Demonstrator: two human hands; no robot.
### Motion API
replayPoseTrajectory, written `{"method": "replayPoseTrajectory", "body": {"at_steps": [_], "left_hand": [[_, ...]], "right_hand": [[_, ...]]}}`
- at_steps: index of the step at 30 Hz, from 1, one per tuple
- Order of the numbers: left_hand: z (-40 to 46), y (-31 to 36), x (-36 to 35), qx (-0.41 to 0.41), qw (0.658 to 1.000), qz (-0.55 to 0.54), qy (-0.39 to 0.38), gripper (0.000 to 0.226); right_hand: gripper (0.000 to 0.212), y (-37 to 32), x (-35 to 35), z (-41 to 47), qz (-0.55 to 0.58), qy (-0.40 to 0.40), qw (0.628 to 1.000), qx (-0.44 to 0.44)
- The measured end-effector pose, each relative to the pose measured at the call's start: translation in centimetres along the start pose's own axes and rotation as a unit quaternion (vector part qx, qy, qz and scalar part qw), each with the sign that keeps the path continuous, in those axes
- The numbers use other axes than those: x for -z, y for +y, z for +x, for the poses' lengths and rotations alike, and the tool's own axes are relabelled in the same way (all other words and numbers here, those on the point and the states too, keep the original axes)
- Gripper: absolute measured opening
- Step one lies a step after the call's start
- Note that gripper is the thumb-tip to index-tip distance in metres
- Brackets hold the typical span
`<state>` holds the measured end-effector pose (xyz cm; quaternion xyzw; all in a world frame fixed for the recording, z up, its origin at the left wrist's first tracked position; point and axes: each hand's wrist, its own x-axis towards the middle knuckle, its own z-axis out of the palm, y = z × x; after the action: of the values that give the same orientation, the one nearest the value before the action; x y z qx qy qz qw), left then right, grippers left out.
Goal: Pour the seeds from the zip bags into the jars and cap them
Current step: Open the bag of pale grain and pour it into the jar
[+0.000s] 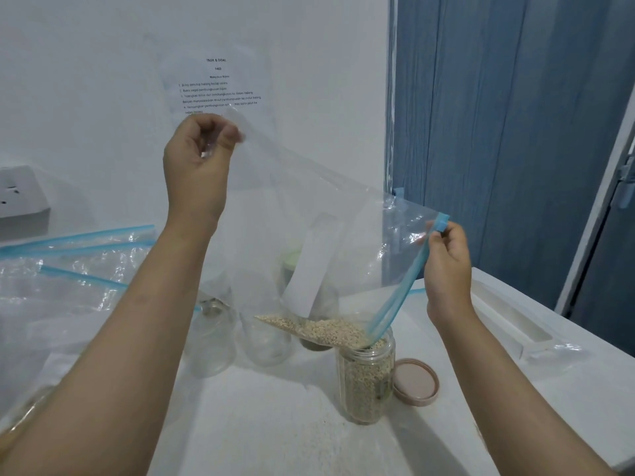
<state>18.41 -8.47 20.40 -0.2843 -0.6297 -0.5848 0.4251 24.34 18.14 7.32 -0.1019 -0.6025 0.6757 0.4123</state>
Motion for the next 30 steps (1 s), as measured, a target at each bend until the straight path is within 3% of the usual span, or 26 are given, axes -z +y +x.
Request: {"method": "replayPoseTrajectory", "body": {"at_steps": [4,7,10,12,14,17,22,27,30], "left_hand": [[0.0,-0.2,-0.2,0.003,1.0,-0.016,-0.002,0.009],[0.1,-0.2,-0.5,0.006,1.0,-0.023,-0.001,0.008],[0.2,0.0,-0.8,0.007,1.0,-0.024,-0.005,0.01],[0.2,0.2,-1.0,0.006,1.0,-0.023,-0.01,0.011],[0.2,0.4,-1.3,0.006,1.0,-0.022,-0.019,0.012],[0.3,0.7,-1.6,0.004,0.999,-0.026,-0.031,0.013],[0.1,0.7,-1.8,0.009,0.999,-0.03,-0.031,0.013],[-0.1,0.5,-1.8,0.016,0.999,-0.038,-0.029,0.013],[-0.3,0.3,-1.9,0.015,0.999,-0.043,-0.029,0.013]], "right_hand": [[0.024,-0.2,0.2,0.6,-0.045,-0.004,0.999,0.009],[0.032,-0.6,0.6,1.9,-0.146,-0.034,0.989,0.009],[0.032,-1.6,0.8,2.7,-0.238,-0.075,0.966,0.063],[0.029,-2.2,0.8,3.0,-0.335,-0.088,0.931,0.114],[0.029,-2.8,0.8,2.8,-0.448,-0.084,0.873,0.174],[0.032,-3.7,-0.1,2.0,-0.483,-0.101,0.831,0.257],[0.034,-5.0,-2.9,1.8,-0.382,-0.151,0.874,0.26],[0.037,-6.1,-5.5,2.3,-0.34,-0.18,0.893,0.235],[0.034,-7.0,-6.8,1.4,-0.246,-0.228,0.915,0.226]]}}
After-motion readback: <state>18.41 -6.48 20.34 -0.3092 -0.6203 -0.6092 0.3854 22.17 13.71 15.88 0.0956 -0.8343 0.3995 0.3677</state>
